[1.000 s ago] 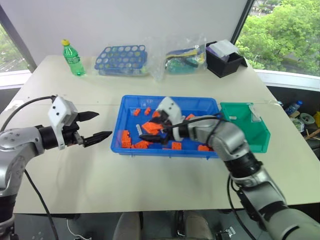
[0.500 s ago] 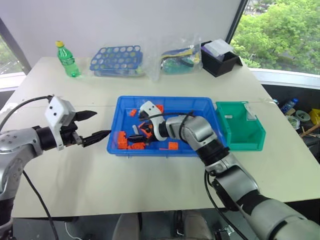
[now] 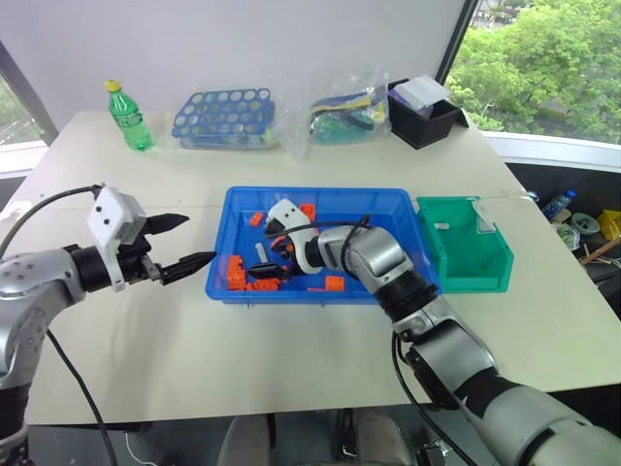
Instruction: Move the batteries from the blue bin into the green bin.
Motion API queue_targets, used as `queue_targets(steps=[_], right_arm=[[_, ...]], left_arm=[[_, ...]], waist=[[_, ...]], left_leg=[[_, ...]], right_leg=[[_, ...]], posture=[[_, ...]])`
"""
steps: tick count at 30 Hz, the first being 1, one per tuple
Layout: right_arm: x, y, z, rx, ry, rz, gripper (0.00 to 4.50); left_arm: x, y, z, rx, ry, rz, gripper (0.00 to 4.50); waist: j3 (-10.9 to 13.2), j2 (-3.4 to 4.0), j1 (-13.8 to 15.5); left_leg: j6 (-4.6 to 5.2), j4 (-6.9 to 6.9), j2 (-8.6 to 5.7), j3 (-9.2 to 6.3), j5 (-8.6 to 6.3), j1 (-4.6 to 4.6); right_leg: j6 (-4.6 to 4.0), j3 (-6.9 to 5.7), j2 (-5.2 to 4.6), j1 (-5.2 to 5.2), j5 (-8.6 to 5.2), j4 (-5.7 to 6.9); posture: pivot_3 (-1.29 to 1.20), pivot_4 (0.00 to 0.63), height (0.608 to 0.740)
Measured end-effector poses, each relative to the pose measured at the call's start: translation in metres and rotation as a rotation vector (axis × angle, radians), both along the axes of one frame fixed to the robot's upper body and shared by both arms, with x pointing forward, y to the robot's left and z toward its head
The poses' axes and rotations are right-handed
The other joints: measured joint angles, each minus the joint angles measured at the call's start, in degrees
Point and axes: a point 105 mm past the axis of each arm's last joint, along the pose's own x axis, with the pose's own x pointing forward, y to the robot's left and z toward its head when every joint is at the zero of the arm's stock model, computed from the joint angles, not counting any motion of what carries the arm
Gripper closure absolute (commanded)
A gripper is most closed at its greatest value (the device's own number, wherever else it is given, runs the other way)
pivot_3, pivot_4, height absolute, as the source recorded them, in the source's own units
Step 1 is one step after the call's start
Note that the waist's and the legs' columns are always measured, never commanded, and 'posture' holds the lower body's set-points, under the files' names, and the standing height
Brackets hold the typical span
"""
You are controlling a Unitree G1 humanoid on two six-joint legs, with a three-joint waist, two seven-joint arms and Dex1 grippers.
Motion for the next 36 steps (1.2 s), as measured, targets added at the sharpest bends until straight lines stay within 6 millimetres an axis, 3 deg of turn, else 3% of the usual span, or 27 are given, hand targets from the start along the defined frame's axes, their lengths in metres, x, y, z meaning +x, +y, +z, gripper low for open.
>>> queue_targets(steps=[3, 15, 18, 25, 31, 34, 36], right_arm=[[0.001, 0.0, -0.01, -0.055, -0.016, 0.004, 0.02], [0.008, 0.019, -0.014, -0.095, -0.107, 0.033, 0.02], [0.009, 0.018, -0.015, -0.097, -0.119, 0.037, 0.85], [0.01, 0.016, -0.017, -0.115, -0.13, 0.037, 4.44], [0.008, 0.01, -0.015, -0.103, -0.115, 0.02, 4.49], [0.01, -0.01, -0.002, -0.072, -0.117, -0.041, 4.49], [0.015, -0.037, 0.025, -0.024, -0.156, -0.124, 4.49]], left_arm=[[0.0, 0.0, 0.0, -0.002, -0.007, -0.003, 0.0], [-0.001, -0.001, 0.0, -0.003, -0.006, -0.008, 0.0], [-0.002, -0.002, 0.0, -0.01, -0.003, -0.02, 0.0], [-0.002, -0.003, 0.0, -0.015, 0.001, -0.033, 0.0], [-0.002, -0.007, -0.002, -0.019, 0.011, -0.05, 0.0], [-0.003, -0.014, -0.007, -0.046, 0.034, -0.08, 0.0], [-0.004, -0.021, -0.009, -0.072, 0.054, -0.106, 0.0]], waist=[[0.0, 0.0, -0.1], [0.0, -0.04, -1.0], [0.0, -0.04, -0.9], [0.0, -0.04, -1.0], [0.0, -0.04, -0.8], [0.0, -0.04, -0.6], [0.0, -0.05, -0.4]], left_leg=[[0.0, -0.01, 0.0, 0.0, 0.0, 0.0], [0.0, -0.05, 0.0, -0.06, 0.0, 0.07], [0.0, -0.04, 0.0, -0.06, 0.0, 0.07], [-0.01, -0.06, 0.0, -0.07, 0.0, 0.07], [-0.01, -0.06, 0.0, -0.08, 0.0, 0.04], [-0.02, -0.02, -0.05, -0.14, 0.0, -0.04], [-0.02, -0.01, -0.1, -0.18, 0.01, -0.06]], right_leg=[[0.01, 0.0, 0.0, -0.01, -0.01, 0.0], [0.01, 0.0, 0.02, 0.02, -0.01, 0.03], [0.01, 0.0, 0.02, 0.04, -0.01, 0.02], [0.0, 0.0, 0.02, 0.03, -0.01, 0.02], [0.0, 0.0, 0.01, 0.03, -0.01, 0.01], [-0.01, 0.0, 0.01, 0.04, 0.01, -0.03], [-0.01, 0.01, -0.01, 0.05, 0.0, -0.05]], posture=[[0.0, 0.15, 0.723], [0.0, 0.15, 0.723], [0.0, 0.15, 0.723], [0.0, 0.15, 0.723], [0.0, 0.15, 0.723], [0.0, 0.15, 0.723], [0.0, 0.15, 0.723]])
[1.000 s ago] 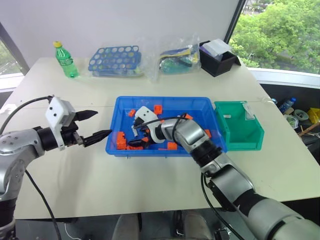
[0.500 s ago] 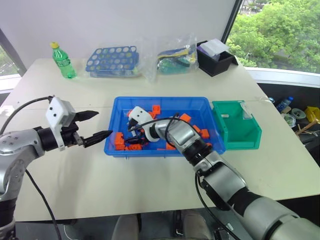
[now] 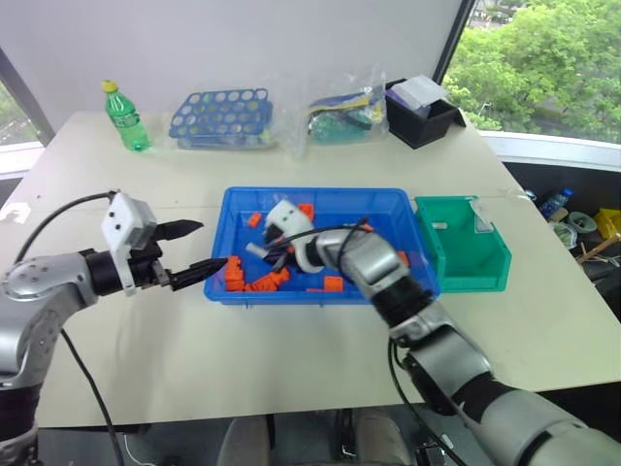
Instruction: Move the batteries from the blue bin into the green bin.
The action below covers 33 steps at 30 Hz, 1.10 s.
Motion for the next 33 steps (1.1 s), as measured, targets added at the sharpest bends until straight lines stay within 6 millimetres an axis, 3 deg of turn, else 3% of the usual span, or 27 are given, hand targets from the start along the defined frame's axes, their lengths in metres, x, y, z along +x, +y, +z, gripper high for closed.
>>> queue_targets(steps=[3, 7, 11, 16, 17, 21, 24, 27, 29, 33], right_arm=[[0.001, -0.035, 0.029, 0.05, -0.049, -0.099, 4.49], [-0.004, -0.109, 0.056, 0.096, -0.109, -0.319, 4.49], [-0.013, -0.188, 0.059, 0.13, -0.127, -0.595, 4.49], [-0.032, -0.244, 0.046, 0.11, -0.117, -0.778, 4.49], [-0.036, -0.252, 0.04, 0.096, -0.106, -0.805, 3.99], [-0.046, -0.257, 0.02, 0.089, -0.042, -0.817, 1.91], [-0.043, -0.253, 0.021, 0.049, -0.068, -0.793, 0.55], [-0.034, -0.248, 0.037, 0.027, -0.139, -0.743, 0.55], [-0.025, -0.236, 0.06, 0.051, -0.216, -0.671, 0.55], [-0.014, -0.18, 0.096, 0.151, -0.304, -0.442, 0.55]], left_arm=[[0.0, -0.008, 0.0, -0.01, 0.003, -0.032, 0.0], [0.002, -0.022, -0.002, -0.038, 0.006, -0.075, 0.0], [0.007, -0.028, -0.001, -0.049, 0.0, -0.093, 0.0], [0.012, -0.032, -0.002, -0.05, 0.003, -0.102, 0.0], [0.013, -0.034, -0.001, -0.054, 0.002, -0.108, 0.0], [0.015, -0.038, 0.0, -0.063, 0.002, -0.127, 0.0], [0.017, -0.039, 0.004, -0.066, -0.011, -0.134, 0.0], [0.017, -0.04, 0.005, -0.064, -0.015, -0.136, 0.0], [0.017, -0.039, 0.005, -0.062, -0.016, -0.136, 0.0], [0.017, -0.039, 0.005, -0.059, -0.017, -0.132, 0.0]], waist=[[0.0, -0.02, 0.1], [0.0, -0.03, 1.0], [0.0, -0.03, 1.0], [0.0, -0.02, 0.8], [0.0, -0.03, 0.8], [0.0, -0.04, 0.8], [0.0, 0.02, 0.9], [0.1, 0.14, 0.9], [0.1, 0.26, 0.8], [0.1, 0.24, 0.5]], left_leg=[[0.0, -0.02, 0.0, 0.0, 0.0, 0.02], [0.0, -0.02, 0.0, 0.01, 0.0, 0.02], [-0.02, -0.01, 0.02, 0.09, -0.01, 0.02], [0.0, -0.08, 0.06, 0.2, -0.01, 0.01], [0.0, -0.08, 0.06, 0.2, -0.01, 0.01], [0.0, -0.06, 0.07, 0.22, -0.01, 0.01], [0.0, -0.05, 0.07, 0.2, -0.01, 0.02], [0.0, -0.06, 0.08, 0.21, -0.01, 0.0], [0.01, -0.07, 0.08, 0.29, -0.01, -0.02], [0.02, -0.13, 0.09, 0.29, -0.01, -0.01]], right_leg=[[0.03, -0.01, 0.0, 0.01, -0.02, 0.0], [0.09, -0.02, 0.0, 0.01, -0.07, -0.05], [0.18, -0.03, -0.03, 0.02, -0.14, -0.18], [0.18, -0.01, -0.03, 0.11, -0.14, -0.14], [0.18, -0.02, -0.03, 0.11, -0.14, -0.13], [0.18, -0.01, -0.05, 0.11, -0.14, -0.17], [0.18, -0.02, -0.04, 0.01, -0.15, -0.28], [0.19, -0.05, -0.02, 0.04, -0.15, -0.6], [0.19, -0.05, -0.03, 0.07, -0.14, -0.77], [0.18, -0.05, 0.0, 0.08, -0.11, -0.75]], posture=[[0.0, 0.15, 0.723], [0.0, 0.15, 0.723], [0.0, 0.15, 0.723], [0.0, 0.15, 0.723], [0.0, 0.15, 0.723], [0.0, 0.15, 0.723], [0.0, 0.15, 0.723], [0.0, 0.15, 0.723], [0.0, 0.15, 0.723], [0.0, 0.15, 0.723]])
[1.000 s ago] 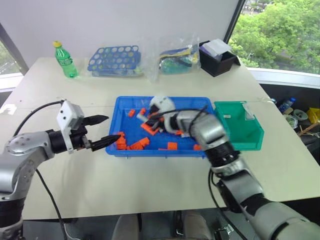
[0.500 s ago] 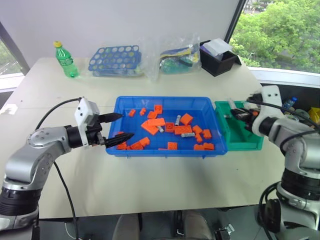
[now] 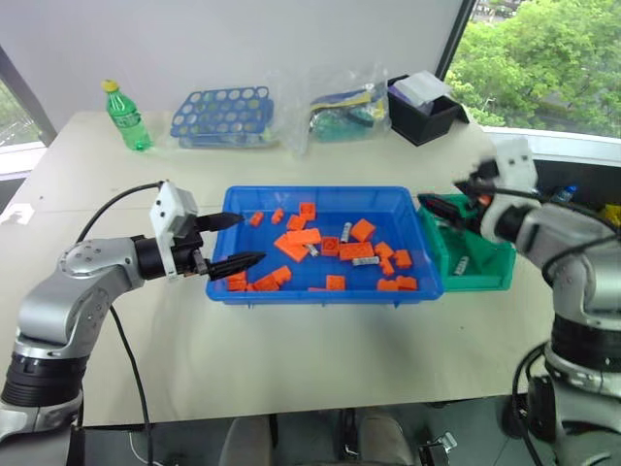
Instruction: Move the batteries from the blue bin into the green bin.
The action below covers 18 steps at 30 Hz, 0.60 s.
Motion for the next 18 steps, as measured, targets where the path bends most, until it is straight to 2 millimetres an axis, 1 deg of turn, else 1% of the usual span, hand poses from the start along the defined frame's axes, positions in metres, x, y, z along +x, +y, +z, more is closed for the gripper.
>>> queue_targets(steps=[1, 2, 4, 6, 8, 10, 13, 16, 18], right_arm=[[0.003, 0.023, 0.001, -0.007, -0.005, 0.1, 0.55], [0.004, 0.04, -0.001, -0.019, 0.001, 0.173, 0.55], [0.004, 0.081, -0.017, -0.058, 0.042, 0.366, 0.55], [0.006, 0.106, -0.035, -0.1, 0.085, 0.497, 0.55], [0.011, 0.117, -0.046, -0.134, 0.103, 0.559, 0.55], [0.023, 0.127, -0.055, -0.165, 0.113, 0.601, 0.55], [0.033, 0.135, -0.063, -0.189, 0.117, 0.63, 0.55], [0.041, 0.14, -0.079, -0.216, 0.146, 0.648, 0.55], [0.044, 0.142, -0.091, -0.24, 0.17, 0.659, 0.55]], left_arm=[[0.0, 0.001, 0.0, 0.002, 0.001, 0.004, 0.0], [0.0, 0.0, 0.0, 0.003, -0.002, 0.002, 0.0], [-0.001, 0.0, 0.001, 0.004, -0.005, 0.002, 0.0], [-0.001, 0.0, 0.001, 0.007, -0.004, 0.005, 0.0], [-0.003, 0.0, 0.001, 0.009, -0.007, 0.005, 0.0], [-0.004, -0.001, 0.002, 0.011, -0.015, 0.009, 0.0], [-0.006, -0.002, 0.002, 0.013, -0.021, 0.019, 0.0], [-0.009, -0.003, 0.003, 0.013, -0.026, 0.031, 0.0], [-0.011, -0.003, 0.003, 0.01, -0.029, 0.038, 0.0]], waist=[[0.0, 0.0, -0.1], [0.0, -0.01, -0.1], [0.0, -0.01, -0.1], [0.0, 0.0, 0.2], [0.0, -0.01, 0.4], [0.0, -0.01, 0.3], [0.0, -0.03, 0.2], [0.0, -0.06, 0.1], [0.0, -0.07, -0.1]], left_leg=[[0.0, 0.0, 0.0, -0.01, 0.0, 0.02], [0.01, 0.0, 0.0, -0.02, 0.0, 0.01], [0.01, 0.04, 0.0, -0.03, 0.01, 0.01], [0.02, 0.11, -0.02, -0.03, 0.01, -0.03], [0.02, 0.15, -0.04, -0.03, 0.02, -0.06], [0.01, 0.17, -0.05, -0.02, 0.02, -0.06], [0.01, 0.14, -0.05, -0.03, 0.02, -0.03], [0.0, 0.13, -0.05, -0.04, 0.03, -0.01], [0.0, 0.13, -0.06, -0.07, 0.03, 0.04]], right_leg=[[0.0, 0.0, 0.01, 0.01, 0.01, 0.06], [0.0, 0.0, 0.01, 0.03, 0.01, 0.07], [0.0, 0.0, 0.01, 0.03, 0.01, 0.1], [0.0, 0.02, 0.01, 0.03, 0.01, 0.12], [-0.02, 0.03, 0.0, 0.04, 0.02, 0.11], [-0.06, 0.04, 0.0, 0.05, 0.04, 0.1], [-0.15, 0.04, 0.01, 0.1, 0.13, 0.22], [-0.04, 0.07, 0.01, 0.21, 0.22, 0.67], [-0.03, 0.1, 0.01, 0.17, 0.21, 0.71]], posture=[[0.0, 0.15, 0.723], [0.0, 0.15, 0.723], [0.0, 0.15, 0.723], [0.0, 0.15, 0.723], [0.0, 0.15, 0.723], [0.0, 0.15, 0.723], [0.0, 0.15, 0.723], [0.0, 0.15, 0.723], [0.0, 0.15, 0.723]])
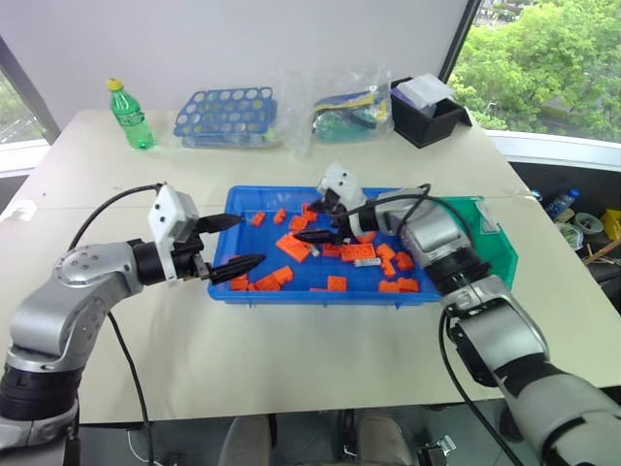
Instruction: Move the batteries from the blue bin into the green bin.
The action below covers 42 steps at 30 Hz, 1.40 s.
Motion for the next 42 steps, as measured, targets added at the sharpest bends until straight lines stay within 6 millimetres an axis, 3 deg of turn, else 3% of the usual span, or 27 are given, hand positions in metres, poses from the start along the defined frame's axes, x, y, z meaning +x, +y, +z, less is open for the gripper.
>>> queue_targets(steps=[4, 12, 15, 21, 36, 40, 42], right_arm=[[0.004, -0.003, -0.021, -0.039, 0.04, -0.003, 0.55], [0.011, -0.006, -0.037, -0.06, 0.066, -0.047, 0.55], [0.013, -0.007, -0.038, -0.05, 0.065, -0.061, 1.31], [0.012, -0.001, -0.031, -0.017, 0.057, -0.05, 4.37], [-0.022, 0.019, -0.003, 0.095, 0.027, 0.004, 4.37], [-0.017, 0.008, -0.001, 0.089, 0.037, -0.064, 3.13], [-0.01, -0.003, -0.002, 0.062, 0.018, -0.107, 2.03]], left_arm=[[-0.004, 0.002, 0.0, -0.001, -0.008, 0.022, 0.0], [-0.005, 0.005, 0.001, 0.001, -0.012, 0.049, 0.0], [-0.005, 0.004, 0.001, -0.001, -0.01, 0.049, 0.0], [-0.003, 0.003, 0.009, -0.001, -0.037, 0.039, 0.0], [0.005, -0.003, 0.006, -0.006, -0.016, 0.004, 0.0], [0.007, -0.003, 0.003, -0.004, -0.002, 0.001, 0.0], [0.008, -0.004, 0.004, 0.0, -0.007, -0.005, 0.0]], waist=[[0.0, 0.01, -0.2], [0.0, 0.01, -1.0], [0.0, 0.01, -1.0], [0.0, 0.0, -0.9], [0.0, 0.0, -0.8], [0.0, -0.02, -0.8], [0.0, -0.02, -0.8]], left_leg=[[-0.03, 0.0, 0.0, -0.08, 0.02, 0.04], [-0.05, -0.02, 0.0, -0.1, 0.03, 0.04], [-0.05, -0.02, 0.0, -0.12, 0.03, 0.05], [-0.06, 0.0, 0.0, -0.16, 0.03, 0.1], [-0.07, 0.0, -0.01, -0.23, 0.03, 0.09], [-0.07, 0.01, -0.01, -0.23, 0.03, 0.09], [-0.07, 0.01, -0.02, -0.23, 0.03, 0.09]], right_leg=[[-0.09, 0.0, 0.02, -0.03, -0.11, 0.06], [-0.01, 0.0, 0.03, 0.01, 0.01, 0.07], [0.0, 0.01, 0.04, 0.03, 0.01, 0.07], [0.01, 0.01, 0.05, 0.12, -0.03, 0.06], [-0.03, 0.01, 0.08, 0.14, -0.07, 0.06], [-0.09, 0.01, 0.08, 0.14, -0.1, 0.05], [-0.09, 0.01, 0.08, 0.15, -0.11, 0.05]], posture=[[0.0, 0.15, 0.723], [0.0, 0.15, 0.723], [0.0, 0.15, 0.723], [0.0, 0.15, 0.723], [0.0, 0.15, 0.723], [0.0, 0.15, 0.723], [0.0, 0.15, 0.723]])
